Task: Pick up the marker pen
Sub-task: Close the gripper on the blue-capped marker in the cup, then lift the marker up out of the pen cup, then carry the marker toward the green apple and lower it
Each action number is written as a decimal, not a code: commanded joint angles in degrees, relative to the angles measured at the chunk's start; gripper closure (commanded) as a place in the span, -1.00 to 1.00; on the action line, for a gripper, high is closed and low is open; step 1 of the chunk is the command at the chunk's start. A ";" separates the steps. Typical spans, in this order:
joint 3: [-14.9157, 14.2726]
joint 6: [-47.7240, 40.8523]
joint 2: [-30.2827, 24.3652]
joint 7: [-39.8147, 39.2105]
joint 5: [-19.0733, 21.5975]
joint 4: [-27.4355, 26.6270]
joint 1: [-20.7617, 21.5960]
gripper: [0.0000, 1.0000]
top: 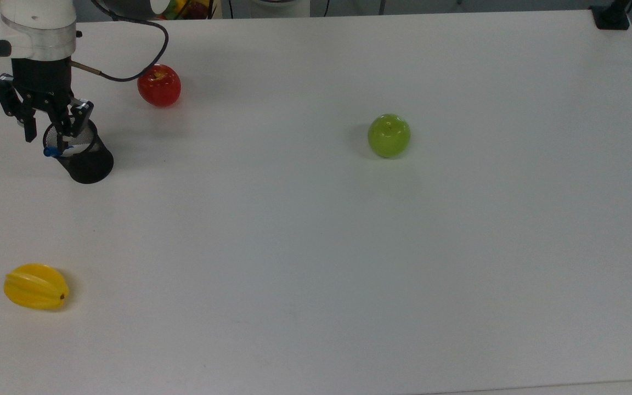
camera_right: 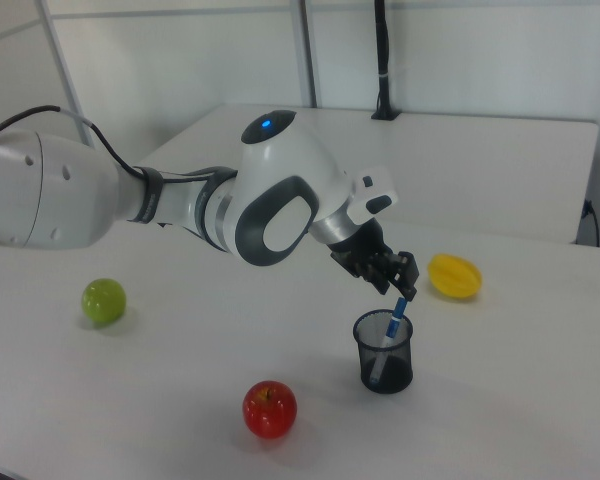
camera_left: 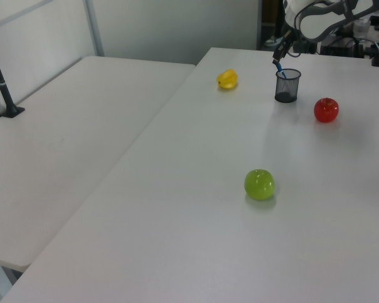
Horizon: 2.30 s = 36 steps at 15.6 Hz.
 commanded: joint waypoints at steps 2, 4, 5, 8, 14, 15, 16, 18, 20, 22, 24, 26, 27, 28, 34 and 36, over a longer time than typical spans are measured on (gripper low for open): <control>-0.53 5.78 0.61 -2.85 -0.87 -2.80 -0.69 -0.05; -0.53 6.31 1.41 -2.85 -0.87 -2.80 -0.69 -0.05; -0.53 6.40 1.58 -2.85 -0.87 -2.80 -0.69 -0.03; -0.53 6.40 1.67 -2.85 -0.79 -2.98 -0.69 0.31; -0.53 5.61 1.23 -2.32 0.09 -2.98 -0.43 0.99; -0.53 5.52 1.06 -2.24 0.09 -2.98 -0.43 1.00; -0.53 5.52 0.71 -2.15 0.09 -2.89 -0.43 1.00; -0.53 5.43 -0.78 -2.06 0.18 -2.89 -0.51 1.00; -0.53 5.43 -2.97 -1.97 0.36 -2.89 -0.60 1.00; -0.45 5.43 -5.35 -2.15 1.14 -2.89 -0.69 1.00; -0.53 5.35 -8.16 -2.15 1.41 -2.89 -0.69 1.00; -0.53 4.21 -10.71 -2.06 2.98 -2.80 -0.60 1.00; -0.53 2.11 -11.76 -2.23 4.82 -2.45 -0.08 1.00; -0.45 0.18 -12.91 -2.32 6.32 -2.28 0.19 1.00; 2.53 -10.45 -15.90 -2.06 10.37 -1.31 3.79 1.00; 5.60 -15.29 -15.82 -1.54 11.34 0.09 3.79 1.00</control>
